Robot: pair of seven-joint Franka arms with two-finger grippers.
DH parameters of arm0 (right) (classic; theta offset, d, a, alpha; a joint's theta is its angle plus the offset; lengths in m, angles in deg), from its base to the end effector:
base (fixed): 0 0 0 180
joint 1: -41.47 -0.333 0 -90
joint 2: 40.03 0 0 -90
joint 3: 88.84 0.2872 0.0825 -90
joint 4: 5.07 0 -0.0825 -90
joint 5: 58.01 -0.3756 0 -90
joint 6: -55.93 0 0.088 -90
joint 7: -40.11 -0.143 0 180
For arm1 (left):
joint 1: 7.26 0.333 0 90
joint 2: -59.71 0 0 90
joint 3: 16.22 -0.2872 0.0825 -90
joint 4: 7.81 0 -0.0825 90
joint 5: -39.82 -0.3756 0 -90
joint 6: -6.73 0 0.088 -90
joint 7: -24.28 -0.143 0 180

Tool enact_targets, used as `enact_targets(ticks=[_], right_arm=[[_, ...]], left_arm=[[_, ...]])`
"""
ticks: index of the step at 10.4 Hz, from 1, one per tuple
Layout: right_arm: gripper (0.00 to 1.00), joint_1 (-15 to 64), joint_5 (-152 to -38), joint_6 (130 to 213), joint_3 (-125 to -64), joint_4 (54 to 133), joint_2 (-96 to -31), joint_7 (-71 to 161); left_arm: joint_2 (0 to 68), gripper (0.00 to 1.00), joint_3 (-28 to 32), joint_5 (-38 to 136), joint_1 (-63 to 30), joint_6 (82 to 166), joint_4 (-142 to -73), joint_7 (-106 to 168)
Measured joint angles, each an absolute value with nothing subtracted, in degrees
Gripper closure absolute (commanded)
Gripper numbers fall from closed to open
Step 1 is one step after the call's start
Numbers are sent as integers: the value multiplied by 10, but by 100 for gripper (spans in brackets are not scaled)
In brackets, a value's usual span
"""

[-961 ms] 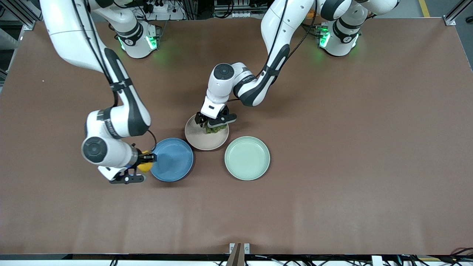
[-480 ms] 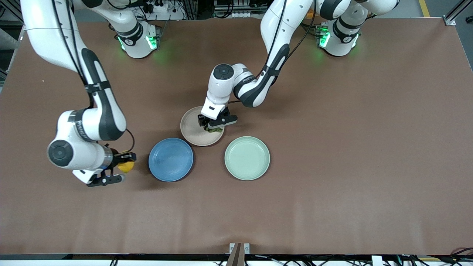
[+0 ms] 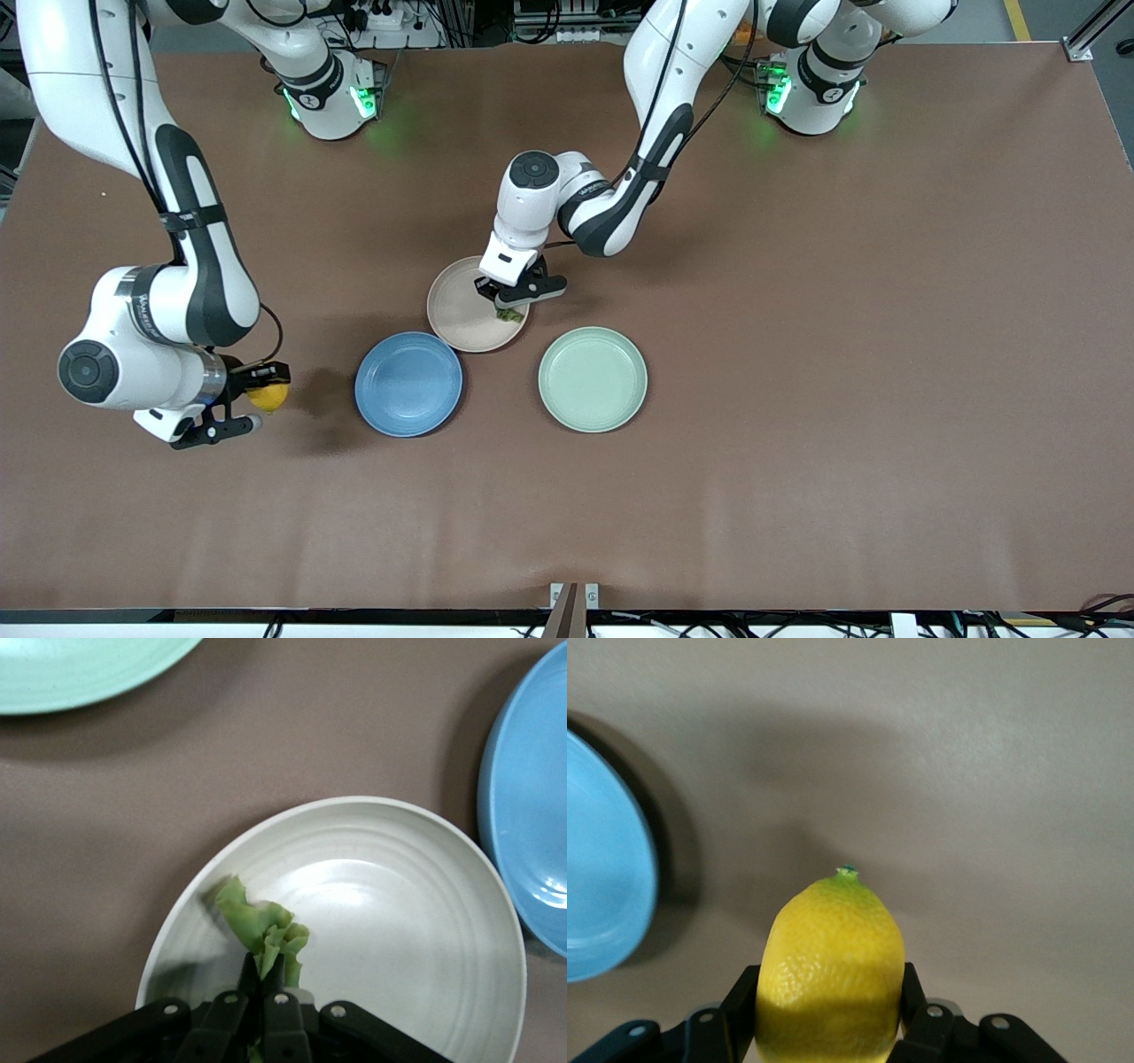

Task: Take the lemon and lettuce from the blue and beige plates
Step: 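Lift the lemon off the blue plate while the left gripper lifts the lettuce, then set the lemon on the table with the right gripper while the left carries lettuce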

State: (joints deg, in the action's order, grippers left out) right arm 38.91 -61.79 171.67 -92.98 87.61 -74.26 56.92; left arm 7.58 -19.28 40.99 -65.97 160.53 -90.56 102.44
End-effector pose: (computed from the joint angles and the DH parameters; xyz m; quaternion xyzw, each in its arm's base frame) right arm 0.6385 -0.0087 0.2079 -0.9882 -0.1191 0.0939 0.0227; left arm 0.4076 -0.6075 0.1316 0.9683 0.1872 0.0768 0.1466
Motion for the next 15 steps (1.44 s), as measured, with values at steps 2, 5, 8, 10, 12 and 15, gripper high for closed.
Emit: enact_targets(ticks=[2,5,8,10,12,15], right_arm=[[67,402,-618,1746,-930,898,-742,596],[65,409,-618,1807,-930,955,-729,604],[64,425,-618,1905,-931,1039,-699,604],[65,441,-618,1962,-931,1093,-686,607],[67,453,-618,1971,-931,1117,-673,607],[68,461,-624,1973,-930,1151,-643,586]], left_arm=[[76,100,-196,409,-658,1594,-906,1020],[91,100,-201,409,-642,1533,-902,996],[122,100,-201,409,-617,1443,-901,957],[147,100,-201,409,-595,1388,-900,927],[179,100,-199,409,-570,1338,-900,905],[219,100,-198,410,-537,1318,-900,897]])
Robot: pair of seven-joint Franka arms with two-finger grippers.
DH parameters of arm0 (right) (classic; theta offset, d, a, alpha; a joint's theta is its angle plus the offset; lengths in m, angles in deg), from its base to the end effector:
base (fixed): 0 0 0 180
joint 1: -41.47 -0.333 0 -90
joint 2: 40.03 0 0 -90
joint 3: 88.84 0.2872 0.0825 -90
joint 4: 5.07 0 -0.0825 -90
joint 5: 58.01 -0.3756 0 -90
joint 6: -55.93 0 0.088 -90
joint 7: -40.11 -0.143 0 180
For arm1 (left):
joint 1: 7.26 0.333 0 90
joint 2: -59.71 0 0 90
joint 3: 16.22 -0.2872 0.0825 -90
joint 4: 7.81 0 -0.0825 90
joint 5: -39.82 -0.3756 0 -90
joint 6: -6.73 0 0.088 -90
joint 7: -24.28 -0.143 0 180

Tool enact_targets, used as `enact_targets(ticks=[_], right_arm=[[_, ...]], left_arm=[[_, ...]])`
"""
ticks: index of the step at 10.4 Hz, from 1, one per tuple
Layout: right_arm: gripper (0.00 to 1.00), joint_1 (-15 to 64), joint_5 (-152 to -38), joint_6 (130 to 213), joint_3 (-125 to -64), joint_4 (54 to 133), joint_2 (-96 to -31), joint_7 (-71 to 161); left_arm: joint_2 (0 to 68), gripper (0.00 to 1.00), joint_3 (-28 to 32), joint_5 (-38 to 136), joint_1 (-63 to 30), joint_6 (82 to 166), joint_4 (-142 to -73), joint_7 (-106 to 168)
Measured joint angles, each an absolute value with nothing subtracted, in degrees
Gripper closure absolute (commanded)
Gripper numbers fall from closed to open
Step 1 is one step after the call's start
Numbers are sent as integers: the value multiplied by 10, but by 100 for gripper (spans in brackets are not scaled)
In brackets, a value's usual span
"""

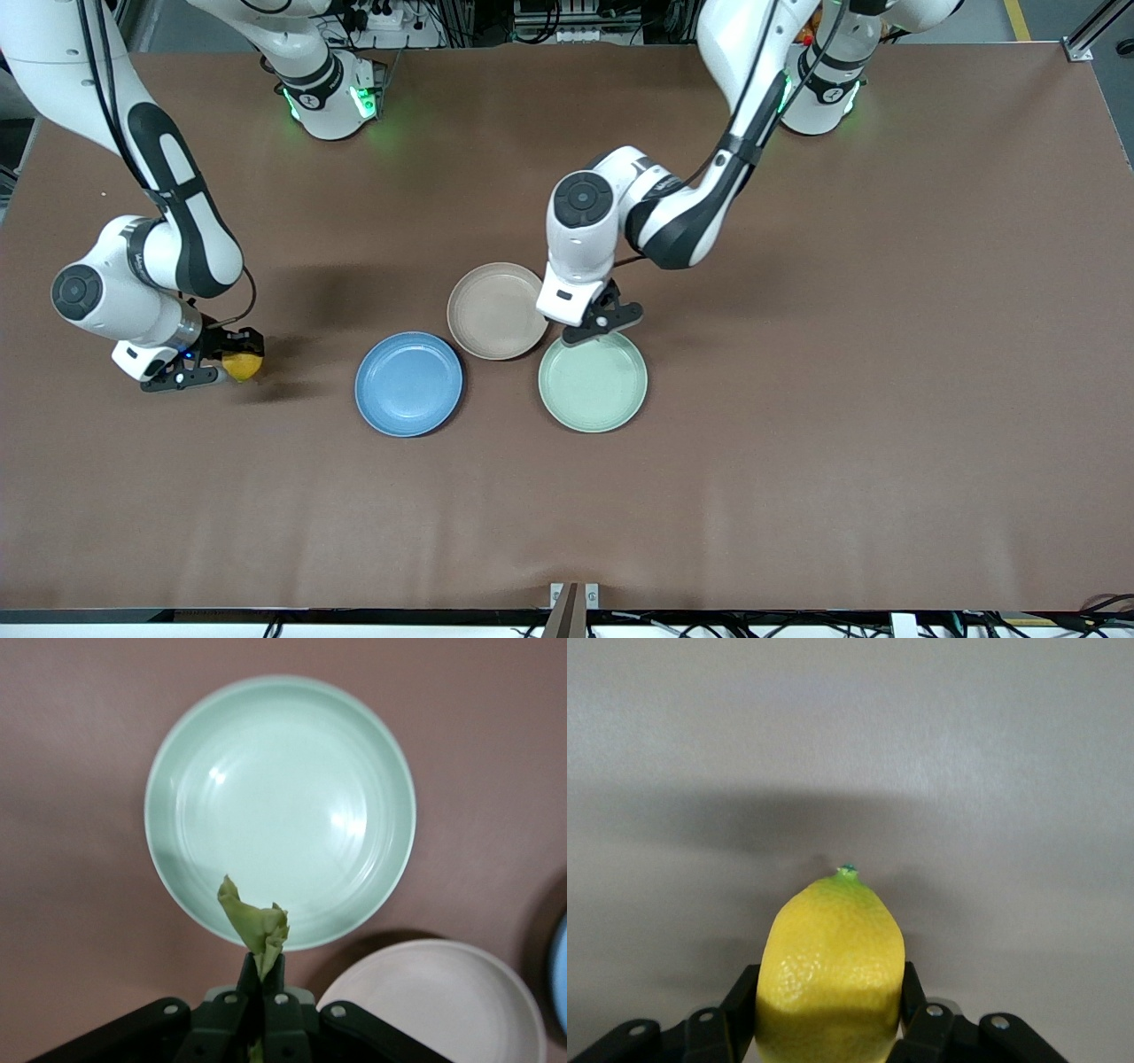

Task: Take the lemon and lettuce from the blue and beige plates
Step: 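Set the lemon on the table with the right gripper while the left carries lettuce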

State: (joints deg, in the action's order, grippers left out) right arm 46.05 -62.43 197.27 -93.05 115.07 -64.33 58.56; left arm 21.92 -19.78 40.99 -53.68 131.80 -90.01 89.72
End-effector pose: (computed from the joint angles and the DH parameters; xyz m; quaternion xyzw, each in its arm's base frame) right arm 0.5527 -0.0856 0.1563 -0.9980 -0.0563 0.0234 0.0140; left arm 0.5138 -0.4873 0.2592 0.9800 0.1937 0.0345 0.0305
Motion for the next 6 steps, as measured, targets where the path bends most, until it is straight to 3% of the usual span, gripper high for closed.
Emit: enact_targets(ticks=[3,6], right_arm=[[68,459,-624,2052,-924,1205,-637,560],[64,456,-624,2067,-922,1220,-633,558]], left_arm=[[238,100,-198,410,-506,1307,-901,879],[246,100,-198,410,-470,1272,-901,826]])
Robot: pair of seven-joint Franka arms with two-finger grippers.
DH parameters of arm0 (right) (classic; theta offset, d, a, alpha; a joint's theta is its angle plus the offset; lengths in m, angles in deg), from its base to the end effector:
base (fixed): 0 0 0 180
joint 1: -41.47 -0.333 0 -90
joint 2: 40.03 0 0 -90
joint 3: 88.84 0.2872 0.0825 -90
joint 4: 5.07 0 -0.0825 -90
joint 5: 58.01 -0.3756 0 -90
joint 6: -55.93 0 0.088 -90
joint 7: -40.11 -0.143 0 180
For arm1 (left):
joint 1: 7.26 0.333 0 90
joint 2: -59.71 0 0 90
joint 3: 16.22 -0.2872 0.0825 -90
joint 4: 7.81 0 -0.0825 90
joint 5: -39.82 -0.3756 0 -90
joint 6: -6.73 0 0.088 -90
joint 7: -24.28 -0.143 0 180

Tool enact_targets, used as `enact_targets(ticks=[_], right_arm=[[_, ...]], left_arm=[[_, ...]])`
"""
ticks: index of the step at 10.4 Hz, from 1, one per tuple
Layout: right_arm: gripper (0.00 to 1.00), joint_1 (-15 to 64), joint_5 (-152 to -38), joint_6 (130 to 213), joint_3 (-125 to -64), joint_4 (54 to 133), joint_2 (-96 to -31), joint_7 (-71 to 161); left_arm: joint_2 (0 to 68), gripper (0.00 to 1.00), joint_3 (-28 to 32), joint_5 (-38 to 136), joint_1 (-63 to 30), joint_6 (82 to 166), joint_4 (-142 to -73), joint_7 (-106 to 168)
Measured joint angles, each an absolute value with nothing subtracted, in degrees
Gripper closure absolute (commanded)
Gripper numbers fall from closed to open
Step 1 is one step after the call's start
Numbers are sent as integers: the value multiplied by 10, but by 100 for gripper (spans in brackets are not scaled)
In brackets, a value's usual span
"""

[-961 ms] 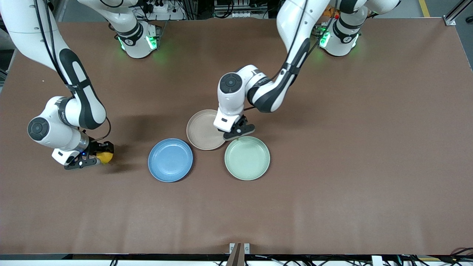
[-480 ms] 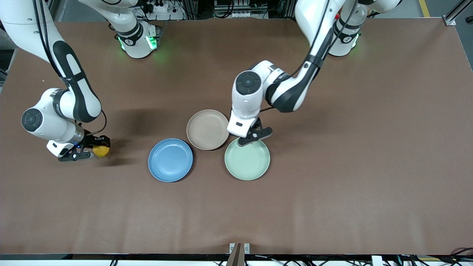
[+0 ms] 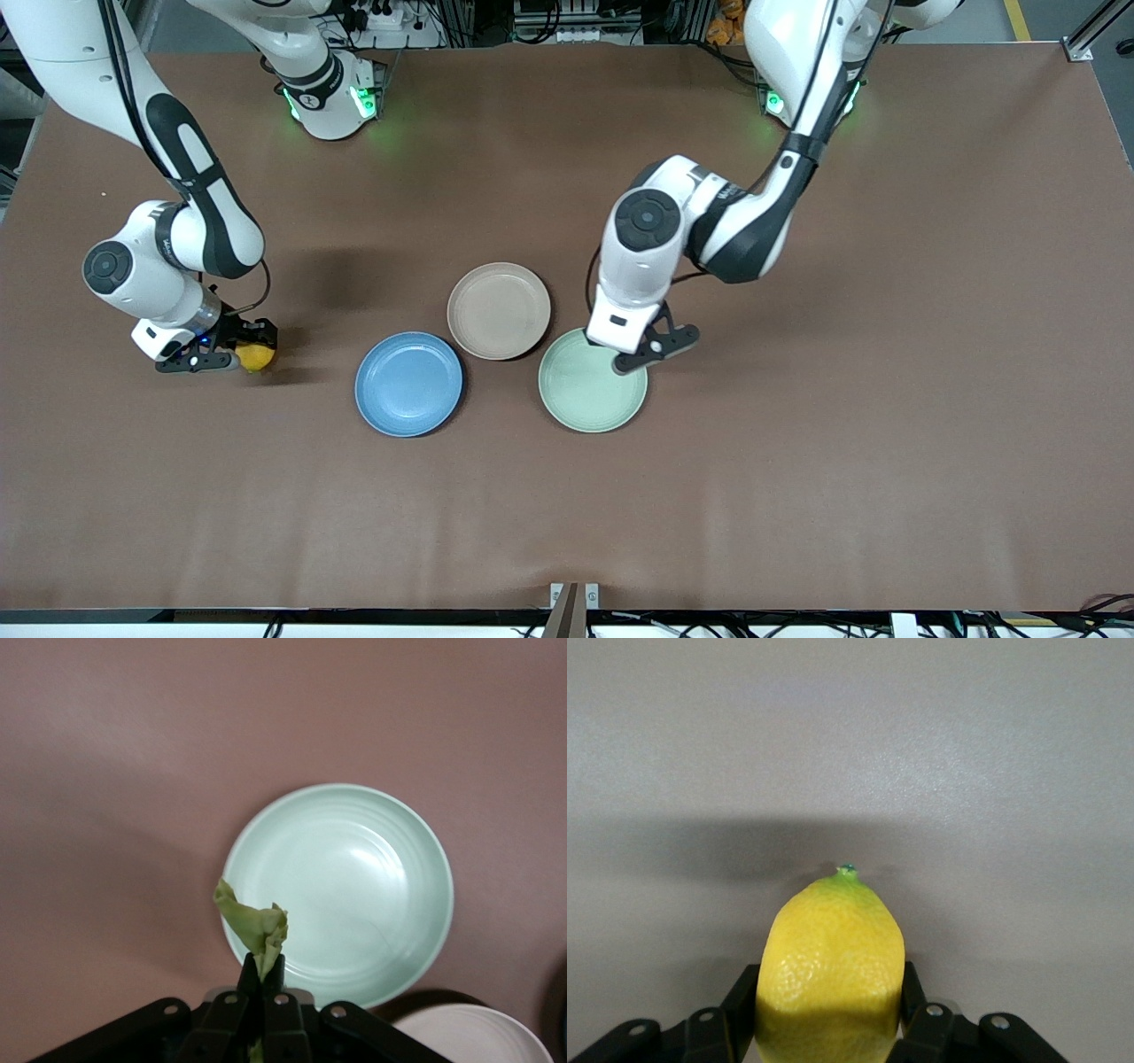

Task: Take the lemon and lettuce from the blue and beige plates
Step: 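Set the lemon on the table with the right gripper while the left carries lettuce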

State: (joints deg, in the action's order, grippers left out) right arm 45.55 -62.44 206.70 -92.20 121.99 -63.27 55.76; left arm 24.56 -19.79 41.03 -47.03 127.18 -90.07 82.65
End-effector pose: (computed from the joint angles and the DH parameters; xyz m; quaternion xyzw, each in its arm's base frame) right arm 0.5313 -0.0719 0.1371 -0.9991 -0.0404 -0.0062 0.0064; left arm 0.5600 -0.4195 0.2832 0.9811 0.1912 0.0247 0.0141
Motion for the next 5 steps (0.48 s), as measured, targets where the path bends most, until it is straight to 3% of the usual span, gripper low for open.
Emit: enact_targets(ticks=[2,5], right_arm=[[0,455,-624,2067,-922,1220,-632,556],[0,455,-624,2050,-921,1218,-629,551]], left_arm=[[250,100,-198,410,-445,1247,-901,784],[252,100,-198,411,-401,1221,-901,711]])
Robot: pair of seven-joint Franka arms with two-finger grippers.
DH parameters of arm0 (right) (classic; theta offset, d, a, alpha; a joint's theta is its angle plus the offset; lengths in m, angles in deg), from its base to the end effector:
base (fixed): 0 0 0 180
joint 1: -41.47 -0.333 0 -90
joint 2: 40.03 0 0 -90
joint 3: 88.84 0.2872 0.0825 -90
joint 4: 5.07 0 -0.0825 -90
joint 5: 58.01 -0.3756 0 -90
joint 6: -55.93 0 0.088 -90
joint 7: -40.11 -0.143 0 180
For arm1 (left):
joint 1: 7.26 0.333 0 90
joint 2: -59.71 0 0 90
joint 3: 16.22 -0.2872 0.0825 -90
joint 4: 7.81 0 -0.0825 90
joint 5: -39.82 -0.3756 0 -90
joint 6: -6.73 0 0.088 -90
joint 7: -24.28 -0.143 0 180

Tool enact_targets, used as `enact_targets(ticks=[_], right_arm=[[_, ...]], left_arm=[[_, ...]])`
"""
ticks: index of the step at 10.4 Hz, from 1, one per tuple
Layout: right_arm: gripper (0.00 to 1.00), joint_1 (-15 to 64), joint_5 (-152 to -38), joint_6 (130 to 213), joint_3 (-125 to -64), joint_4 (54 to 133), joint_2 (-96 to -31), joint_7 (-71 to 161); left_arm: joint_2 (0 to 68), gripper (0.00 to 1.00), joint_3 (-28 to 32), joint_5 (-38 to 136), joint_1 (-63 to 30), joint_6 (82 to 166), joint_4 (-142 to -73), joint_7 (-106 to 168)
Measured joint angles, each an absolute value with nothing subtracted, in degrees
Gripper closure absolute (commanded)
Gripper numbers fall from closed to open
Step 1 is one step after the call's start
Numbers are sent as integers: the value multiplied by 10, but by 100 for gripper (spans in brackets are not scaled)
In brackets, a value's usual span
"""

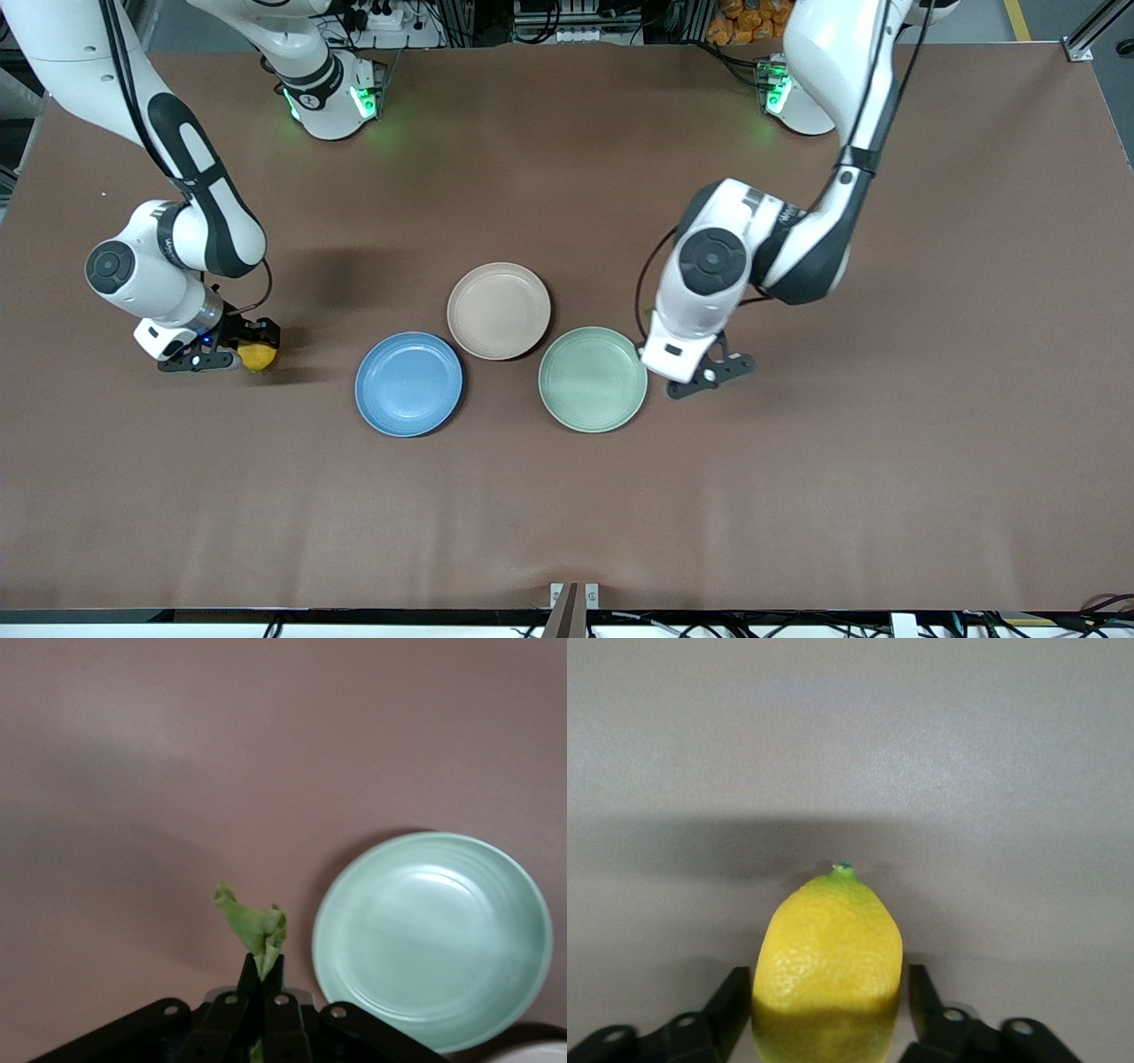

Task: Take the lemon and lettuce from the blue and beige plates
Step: 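Set the lemon on the table with the right gripper while the left carries lettuce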

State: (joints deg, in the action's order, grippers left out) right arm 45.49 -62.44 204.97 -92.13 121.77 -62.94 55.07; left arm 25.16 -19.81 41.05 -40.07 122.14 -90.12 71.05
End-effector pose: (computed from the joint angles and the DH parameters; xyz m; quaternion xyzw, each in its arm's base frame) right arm 0.5300 -0.0701 0.1388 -0.9993 -0.0357 0.0038 0.0094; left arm 0.5963 -0.3424 0.2821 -0.9883 -0.1520 0.0045 0.0139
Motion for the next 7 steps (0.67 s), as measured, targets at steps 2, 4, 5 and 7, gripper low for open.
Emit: enact_targets(ticks=[2,4,5,7], right_arm=[[0,455,-625,1954,-921,1182,-618,542],[0,454,-626,1831,-920,1109,-603,531],[0,453,-626,1781,-920,1074,-598,523],[0,453,-626,1749,-920,1042,-596,515]], left_arm=[[252,100,-198,411,-366,1203,-902,658],[256,100,-198,411,-333,1192,-909,601],[263,100,-198,411,-307,1191,-915,562],[276,100,-198,411,-267,1190,-924,503]])
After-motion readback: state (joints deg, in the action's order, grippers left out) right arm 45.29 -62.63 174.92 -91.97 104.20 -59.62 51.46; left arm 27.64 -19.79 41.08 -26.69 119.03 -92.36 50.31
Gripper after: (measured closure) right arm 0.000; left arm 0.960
